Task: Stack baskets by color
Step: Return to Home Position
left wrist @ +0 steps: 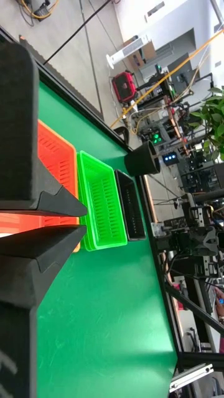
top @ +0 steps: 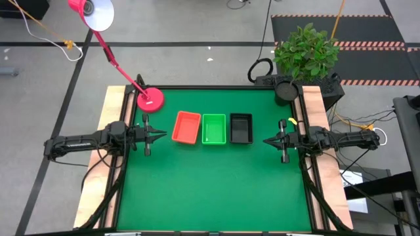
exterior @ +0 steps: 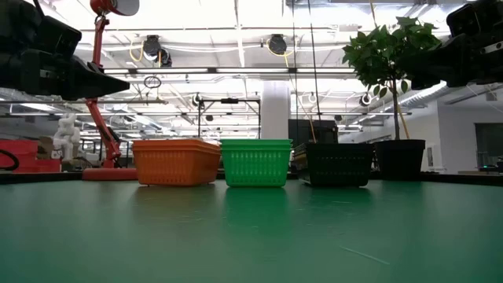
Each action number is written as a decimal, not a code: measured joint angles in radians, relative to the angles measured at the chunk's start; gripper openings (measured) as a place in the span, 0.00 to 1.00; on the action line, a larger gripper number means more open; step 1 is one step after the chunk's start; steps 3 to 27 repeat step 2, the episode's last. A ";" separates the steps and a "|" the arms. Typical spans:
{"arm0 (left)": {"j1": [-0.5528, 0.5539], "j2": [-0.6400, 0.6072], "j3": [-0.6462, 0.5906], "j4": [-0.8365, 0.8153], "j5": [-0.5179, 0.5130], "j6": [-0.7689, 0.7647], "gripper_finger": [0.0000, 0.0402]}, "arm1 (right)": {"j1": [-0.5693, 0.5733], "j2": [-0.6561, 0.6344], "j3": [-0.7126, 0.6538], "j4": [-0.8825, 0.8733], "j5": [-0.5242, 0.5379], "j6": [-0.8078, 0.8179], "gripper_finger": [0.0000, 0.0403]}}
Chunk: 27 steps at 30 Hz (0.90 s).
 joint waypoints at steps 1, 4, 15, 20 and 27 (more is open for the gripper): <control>0.000 0.000 0.000 0.000 0.000 0.000 0.09 | 0.000 0.000 0.000 0.000 0.000 0.000 0.00; 0.000 0.000 0.000 0.000 0.000 0.000 0.09 | 0.000 0.000 0.000 0.000 0.000 0.000 0.00; 0.000 0.000 0.000 0.000 0.000 0.000 0.09 | 0.000 0.000 0.000 0.000 0.000 0.000 0.00; 0.000 0.000 0.000 0.000 0.000 0.000 0.09 | 0.000 0.000 0.000 0.000 0.000 0.000 0.00; 0.000 0.000 0.000 0.000 0.000 0.000 0.09 | 0.000 0.000 0.000 0.000 0.000 0.000 0.00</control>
